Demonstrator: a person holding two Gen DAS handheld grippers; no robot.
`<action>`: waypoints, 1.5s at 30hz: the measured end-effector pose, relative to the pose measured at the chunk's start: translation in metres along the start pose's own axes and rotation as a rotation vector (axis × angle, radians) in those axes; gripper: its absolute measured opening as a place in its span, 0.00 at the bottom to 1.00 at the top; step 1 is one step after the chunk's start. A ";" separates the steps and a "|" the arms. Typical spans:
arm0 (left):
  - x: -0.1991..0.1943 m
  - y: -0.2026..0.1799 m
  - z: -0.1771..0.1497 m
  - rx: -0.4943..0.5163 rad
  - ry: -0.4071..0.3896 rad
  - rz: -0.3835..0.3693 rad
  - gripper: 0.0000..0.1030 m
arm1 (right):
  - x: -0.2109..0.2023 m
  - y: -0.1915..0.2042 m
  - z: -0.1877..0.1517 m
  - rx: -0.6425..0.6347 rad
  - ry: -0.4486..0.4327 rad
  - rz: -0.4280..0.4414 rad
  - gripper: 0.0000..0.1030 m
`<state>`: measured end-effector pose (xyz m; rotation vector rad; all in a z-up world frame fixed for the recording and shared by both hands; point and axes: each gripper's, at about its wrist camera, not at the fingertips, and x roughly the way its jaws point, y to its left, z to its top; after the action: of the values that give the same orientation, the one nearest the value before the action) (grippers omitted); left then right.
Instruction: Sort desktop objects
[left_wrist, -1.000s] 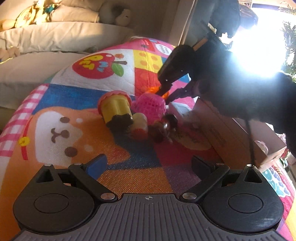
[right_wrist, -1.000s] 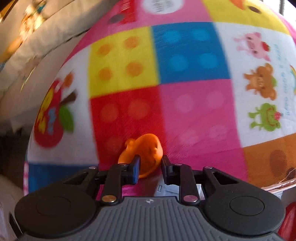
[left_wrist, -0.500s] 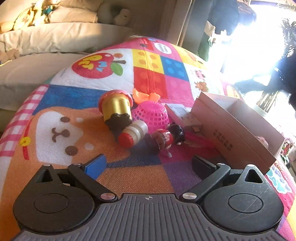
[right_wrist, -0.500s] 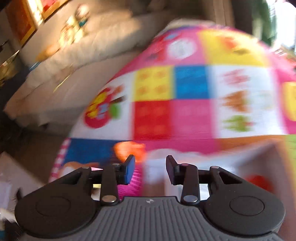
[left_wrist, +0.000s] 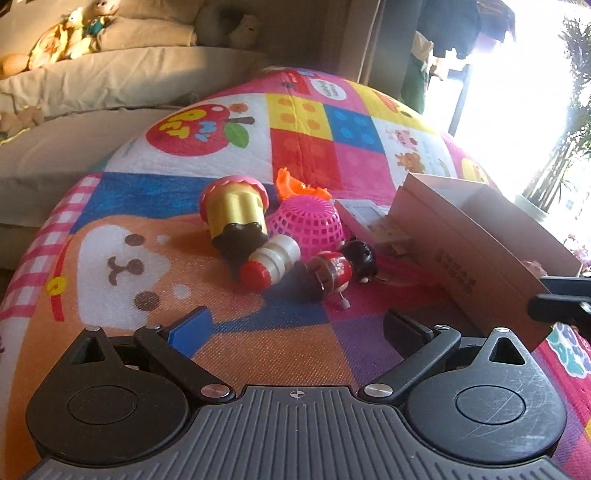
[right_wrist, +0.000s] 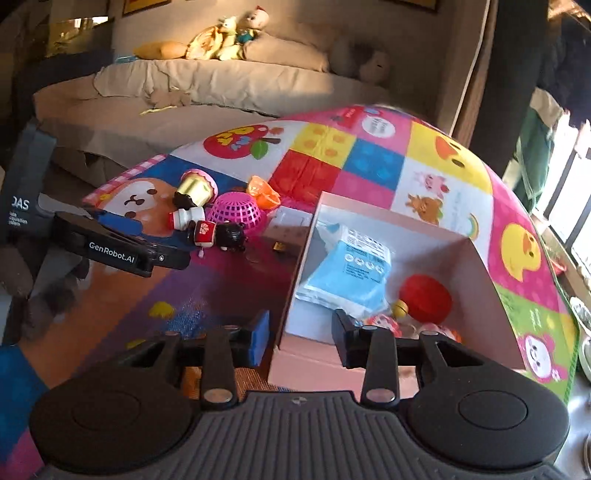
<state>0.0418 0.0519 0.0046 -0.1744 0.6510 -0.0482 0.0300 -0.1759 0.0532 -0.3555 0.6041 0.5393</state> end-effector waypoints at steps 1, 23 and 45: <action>0.001 0.000 0.000 0.000 0.001 0.001 0.99 | 0.005 -0.002 0.003 0.008 0.003 0.013 0.14; 0.001 0.001 0.000 -0.008 -0.004 -0.001 1.00 | 0.082 -0.003 0.094 -0.010 -0.074 0.002 0.18; -0.005 0.002 -0.004 0.020 0.008 -0.043 1.00 | 0.211 0.027 0.147 0.113 0.534 0.028 0.09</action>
<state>0.0352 0.0537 0.0042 -0.1692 0.6544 -0.0963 0.2253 -0.0080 0.0314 -0.3861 1.1517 0.4340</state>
